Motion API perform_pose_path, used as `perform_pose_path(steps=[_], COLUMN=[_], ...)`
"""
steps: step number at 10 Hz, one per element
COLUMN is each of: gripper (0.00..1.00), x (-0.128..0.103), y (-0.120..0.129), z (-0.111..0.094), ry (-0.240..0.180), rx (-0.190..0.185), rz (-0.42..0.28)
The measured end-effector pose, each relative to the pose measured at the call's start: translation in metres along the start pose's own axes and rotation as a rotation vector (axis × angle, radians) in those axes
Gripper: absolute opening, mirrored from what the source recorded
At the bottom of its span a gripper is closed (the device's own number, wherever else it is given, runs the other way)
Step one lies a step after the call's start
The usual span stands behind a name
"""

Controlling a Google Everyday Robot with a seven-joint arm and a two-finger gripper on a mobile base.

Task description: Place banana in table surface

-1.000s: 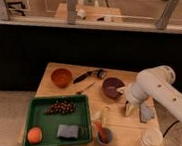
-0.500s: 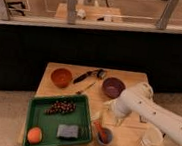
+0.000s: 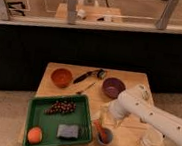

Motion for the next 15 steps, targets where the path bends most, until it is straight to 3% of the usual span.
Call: perform_pose_path(steps=[3, 5, 7, 9, 12, 15], gripper=[0.8, 0.8, 0.8, 0.79, 0.52, 0.21], x=[0.003, 0.003, 0.002, 0.004, 0.005, 0.002], y=[-0.008, -0.014, -0.019, -0.018, -0.015, -0.015], z=[0.025, 0.039, 0.047, 0.052, 0.064, 0.064], ry=[-0.036, -0.025, 0.011, 0.018, 0.012, 0.006], rx=[0.009, -0.047, -0.128, -0.166, -0.19, -0.186], rz=[-0.092, -0.157, -0.217, -0.242, -0.26, -0.287])
